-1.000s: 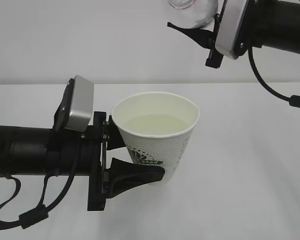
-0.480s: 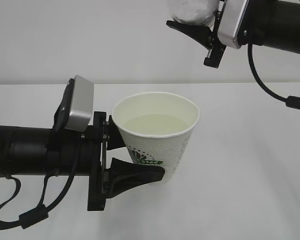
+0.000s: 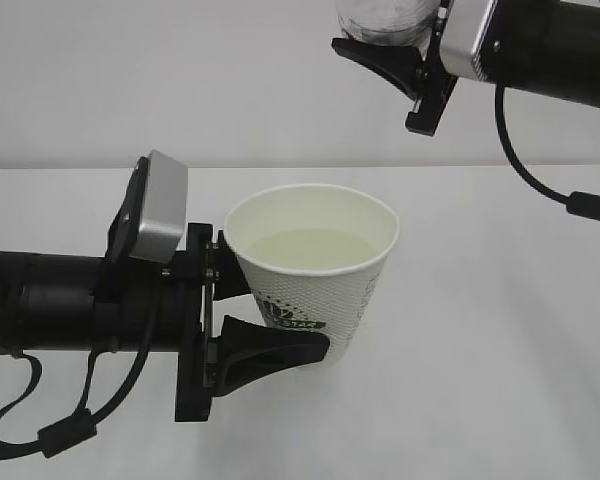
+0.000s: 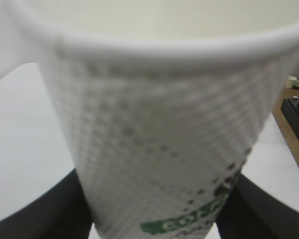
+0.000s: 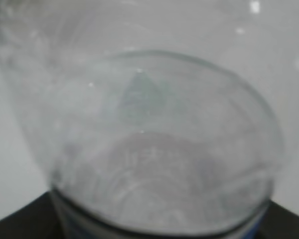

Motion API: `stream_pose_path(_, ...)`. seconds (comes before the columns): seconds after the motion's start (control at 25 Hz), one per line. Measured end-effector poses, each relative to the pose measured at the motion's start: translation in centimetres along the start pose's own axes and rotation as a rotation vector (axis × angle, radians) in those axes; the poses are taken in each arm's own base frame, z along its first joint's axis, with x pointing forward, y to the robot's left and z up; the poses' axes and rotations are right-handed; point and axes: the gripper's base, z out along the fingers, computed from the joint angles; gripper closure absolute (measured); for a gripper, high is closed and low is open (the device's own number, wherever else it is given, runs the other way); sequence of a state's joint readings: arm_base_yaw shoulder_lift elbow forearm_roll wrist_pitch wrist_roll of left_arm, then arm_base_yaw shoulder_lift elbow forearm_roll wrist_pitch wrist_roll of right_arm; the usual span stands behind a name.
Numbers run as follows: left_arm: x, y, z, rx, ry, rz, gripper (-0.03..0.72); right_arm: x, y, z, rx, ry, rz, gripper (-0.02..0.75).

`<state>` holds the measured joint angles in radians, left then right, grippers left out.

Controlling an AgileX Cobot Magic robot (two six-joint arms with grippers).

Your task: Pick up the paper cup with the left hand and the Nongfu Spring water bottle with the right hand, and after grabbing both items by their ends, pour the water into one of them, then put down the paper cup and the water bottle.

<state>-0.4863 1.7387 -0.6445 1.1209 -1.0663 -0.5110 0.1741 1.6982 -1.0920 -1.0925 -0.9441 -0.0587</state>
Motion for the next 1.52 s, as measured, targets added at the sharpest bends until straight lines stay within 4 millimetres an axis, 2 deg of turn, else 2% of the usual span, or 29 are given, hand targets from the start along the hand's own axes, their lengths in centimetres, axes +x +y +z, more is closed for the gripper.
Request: stream_pose_path(1.52, -0.14, -0.01, 0.00, 0.001, -0.016, -0.004, 0.196, -0.57, 0.00, 0.02, -0.007, -0.059, 0.333, 0.289)
